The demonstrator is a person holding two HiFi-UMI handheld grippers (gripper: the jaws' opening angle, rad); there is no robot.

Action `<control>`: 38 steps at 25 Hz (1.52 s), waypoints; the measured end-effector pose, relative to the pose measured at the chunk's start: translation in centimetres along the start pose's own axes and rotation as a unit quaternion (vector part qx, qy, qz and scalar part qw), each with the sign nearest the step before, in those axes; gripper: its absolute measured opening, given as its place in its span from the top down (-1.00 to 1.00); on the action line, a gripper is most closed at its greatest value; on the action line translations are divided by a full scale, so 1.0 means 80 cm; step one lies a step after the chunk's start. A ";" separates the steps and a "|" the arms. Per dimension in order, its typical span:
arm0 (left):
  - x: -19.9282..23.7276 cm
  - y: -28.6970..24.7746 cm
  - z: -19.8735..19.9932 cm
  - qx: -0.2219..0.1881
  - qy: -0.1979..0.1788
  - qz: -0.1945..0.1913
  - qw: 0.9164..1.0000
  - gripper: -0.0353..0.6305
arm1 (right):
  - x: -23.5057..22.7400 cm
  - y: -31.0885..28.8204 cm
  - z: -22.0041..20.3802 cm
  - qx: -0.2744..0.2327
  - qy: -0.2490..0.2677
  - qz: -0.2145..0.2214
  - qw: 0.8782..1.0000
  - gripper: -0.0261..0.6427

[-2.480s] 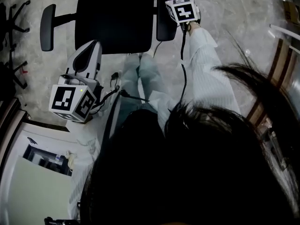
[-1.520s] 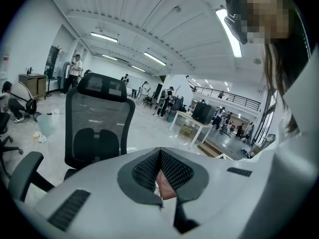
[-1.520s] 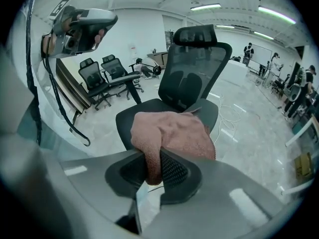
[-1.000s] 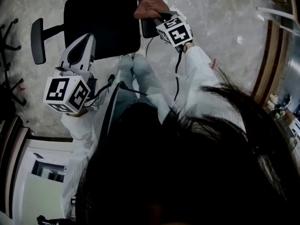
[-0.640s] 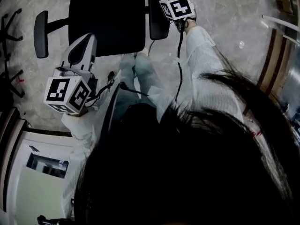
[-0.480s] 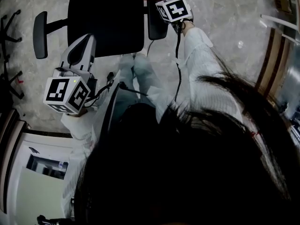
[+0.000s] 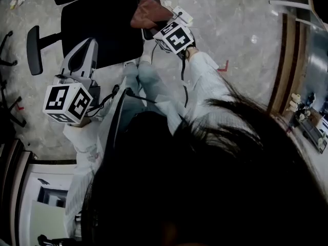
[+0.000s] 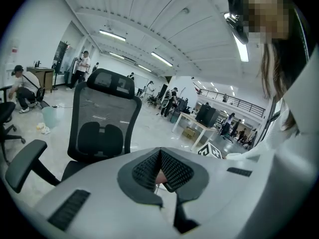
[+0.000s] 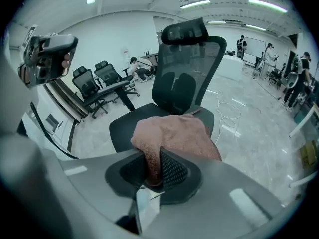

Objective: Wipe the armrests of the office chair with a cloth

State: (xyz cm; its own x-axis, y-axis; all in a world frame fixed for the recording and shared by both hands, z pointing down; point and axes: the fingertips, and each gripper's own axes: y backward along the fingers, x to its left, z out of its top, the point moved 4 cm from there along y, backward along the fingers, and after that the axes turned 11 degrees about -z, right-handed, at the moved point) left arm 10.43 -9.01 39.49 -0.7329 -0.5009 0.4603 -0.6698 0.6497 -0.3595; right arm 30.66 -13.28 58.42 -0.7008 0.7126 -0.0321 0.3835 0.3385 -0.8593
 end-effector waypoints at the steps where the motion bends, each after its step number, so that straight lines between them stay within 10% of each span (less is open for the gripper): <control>1: -0.006 -0.001 -0.001 0.000 0.000 -0.006 1.000 0.88 | 0.010 0.008 -0.009 -0.002 -0.002 0.002 1.000 0.79; 14: -0.067 -0.016 -0.019 0.016 -0.012 -0.054 0.998 0.88 | 0.076 0.050 -0.089 0.008 0.003 0.020 1.000 0.79; 30: -0.002 0.000 -0.023 0.010 0.027 0.007 1.000 0.88 | 0.018 0.035 -0.036 0.011 0.001 0.030 0.999 0.78; 38: 0.025 0.002 -0.026 0.011 0.037 0.029 0.999 0.88 | -0.053 -0.016 0.029 0.007 -0.019 -0.035 0.999 0.79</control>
State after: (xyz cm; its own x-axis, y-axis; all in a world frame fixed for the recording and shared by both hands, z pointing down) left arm 9.14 -8.69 42.05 -0.7600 -0.4197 0.4962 -0.6301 0.6628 -0.4045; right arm 31.75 -18.20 58.49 -0.7481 0.6635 0.0100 0.3246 0.3790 -0.8666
